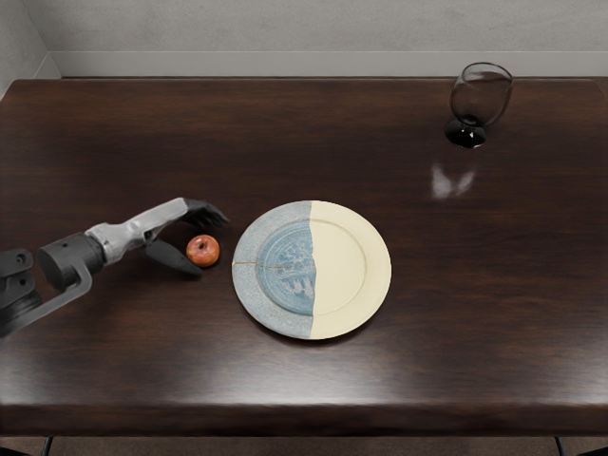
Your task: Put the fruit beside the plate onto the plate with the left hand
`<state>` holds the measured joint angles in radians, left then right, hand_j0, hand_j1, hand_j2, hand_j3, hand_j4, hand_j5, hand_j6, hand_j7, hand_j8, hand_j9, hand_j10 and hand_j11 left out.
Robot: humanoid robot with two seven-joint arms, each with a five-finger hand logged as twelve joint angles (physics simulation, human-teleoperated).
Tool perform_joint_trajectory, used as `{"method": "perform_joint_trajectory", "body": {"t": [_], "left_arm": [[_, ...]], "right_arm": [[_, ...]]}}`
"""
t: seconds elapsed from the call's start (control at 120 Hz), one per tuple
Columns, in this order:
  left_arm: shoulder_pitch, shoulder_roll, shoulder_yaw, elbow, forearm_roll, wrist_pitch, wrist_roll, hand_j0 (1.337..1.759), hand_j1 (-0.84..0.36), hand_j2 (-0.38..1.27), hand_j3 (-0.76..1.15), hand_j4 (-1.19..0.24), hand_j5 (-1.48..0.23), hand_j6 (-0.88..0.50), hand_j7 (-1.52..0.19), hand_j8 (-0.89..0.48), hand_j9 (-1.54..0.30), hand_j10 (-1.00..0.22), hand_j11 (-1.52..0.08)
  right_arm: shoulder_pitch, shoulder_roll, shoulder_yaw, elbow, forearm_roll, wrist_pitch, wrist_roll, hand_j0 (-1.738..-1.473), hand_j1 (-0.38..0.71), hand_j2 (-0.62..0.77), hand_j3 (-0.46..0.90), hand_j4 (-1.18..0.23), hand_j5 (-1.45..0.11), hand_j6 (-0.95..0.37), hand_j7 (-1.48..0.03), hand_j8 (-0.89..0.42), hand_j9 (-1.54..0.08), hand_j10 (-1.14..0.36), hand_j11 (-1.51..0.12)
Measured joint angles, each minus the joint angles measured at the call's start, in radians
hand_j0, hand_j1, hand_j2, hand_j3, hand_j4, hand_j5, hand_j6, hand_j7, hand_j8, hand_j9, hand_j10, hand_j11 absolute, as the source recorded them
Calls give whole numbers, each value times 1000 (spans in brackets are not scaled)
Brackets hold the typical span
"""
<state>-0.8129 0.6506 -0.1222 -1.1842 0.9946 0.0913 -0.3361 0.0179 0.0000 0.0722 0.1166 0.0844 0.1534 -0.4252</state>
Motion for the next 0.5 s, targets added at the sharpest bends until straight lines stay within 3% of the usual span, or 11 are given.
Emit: {"method": "perform_joint_trajectory", "body": {"t": [0.133, 0.242, 0.325, 0.5], "left_arm": [[-2, -8, 5, 0, 0, -8, 9, 1658, -154, 89, 0, -428, -545, -428, -545, -428, -545, -358, -597], [-12, -8, 6, 0, 0, -21, 19, 1658, -176, 93, 0, -445, -571, -445, -572, -445, -572, -408, -571], [-13, -8, 6, -1, 0, -26, 22, 1658, -189, 95, 0, -458, -581, -458, -581, -457, -582, -355, -651], [-23, -8, 7, -6, 0, -40, 32, 1658, -215, 107, 0, -481, -616, -481, -616, -481, -616, -424, -643]], "right_arm": [[0, 0, 0, 0, 0, 0, 0, -1658, -349, 0, 0, 0, 0, 0, 0, 0, 0, 0, 0], [0, 0, 0, 0, 0, -1, 0, -1658, -349, 0, 0, 0, 0, 0, 0, 0, 0, 0, 0], [0, 0, 0, 0, 0, -1, 0, -1658, -349, 0, 0, 0, 0, 0, 0, 0, 0, 0, 0], [0, 0, 0, 0, 0, -1, 0, -1658, -349, 0, 0, 0, 0, 0, 0, 0, 0, 0, 0]]}}
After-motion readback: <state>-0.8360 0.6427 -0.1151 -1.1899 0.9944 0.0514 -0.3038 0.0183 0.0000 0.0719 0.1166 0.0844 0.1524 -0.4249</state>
